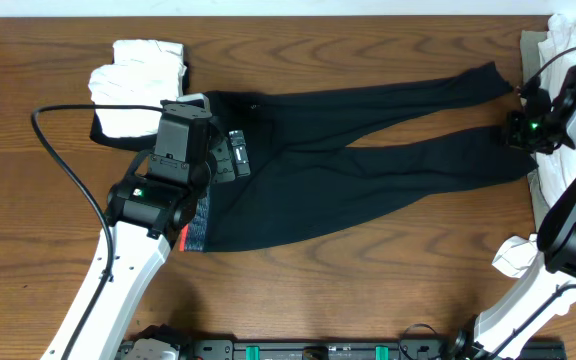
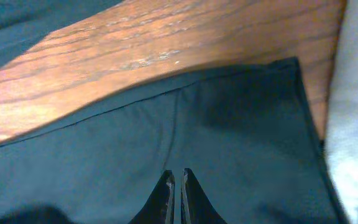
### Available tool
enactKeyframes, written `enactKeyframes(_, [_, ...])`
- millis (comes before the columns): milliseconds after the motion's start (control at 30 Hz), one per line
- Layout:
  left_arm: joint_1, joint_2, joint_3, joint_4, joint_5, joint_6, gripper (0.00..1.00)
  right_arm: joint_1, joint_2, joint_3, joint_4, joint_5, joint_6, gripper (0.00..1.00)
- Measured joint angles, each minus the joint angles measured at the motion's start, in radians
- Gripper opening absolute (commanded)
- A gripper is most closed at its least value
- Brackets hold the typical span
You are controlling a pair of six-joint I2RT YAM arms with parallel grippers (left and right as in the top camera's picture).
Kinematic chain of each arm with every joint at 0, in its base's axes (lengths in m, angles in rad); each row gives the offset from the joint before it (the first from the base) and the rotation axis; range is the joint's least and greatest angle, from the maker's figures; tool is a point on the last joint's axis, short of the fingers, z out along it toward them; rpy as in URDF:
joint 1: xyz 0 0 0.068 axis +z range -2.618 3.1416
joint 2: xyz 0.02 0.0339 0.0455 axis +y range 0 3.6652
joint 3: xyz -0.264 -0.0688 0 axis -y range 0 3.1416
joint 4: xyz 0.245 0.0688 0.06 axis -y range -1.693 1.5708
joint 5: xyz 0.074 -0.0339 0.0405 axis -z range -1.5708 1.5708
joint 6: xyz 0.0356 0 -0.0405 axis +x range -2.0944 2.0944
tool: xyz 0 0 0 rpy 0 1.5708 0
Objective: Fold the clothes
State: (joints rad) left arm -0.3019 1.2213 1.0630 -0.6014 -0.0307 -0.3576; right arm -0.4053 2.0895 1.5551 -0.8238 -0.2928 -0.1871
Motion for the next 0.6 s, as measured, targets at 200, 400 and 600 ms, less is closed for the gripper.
enactKeyframes(200, [0.000,0.000,0.000,0.000,0.000,0.000,0.98,0.029,0.005,0.000,0.025,0.063,0.002,0.04])
enactKeyframes(400, [0.000,0.000,0.000,0.000,0.000,0.000,0.98,0.031,0.071,0.000,0.071,0.085,0.003,0.03])
enactKeyframes(600, [0.000,0.000,0.000,0.000,0.000,0.000,0.98,0.035,0.105,0.008,0.146,0.105,0.005,0.01])
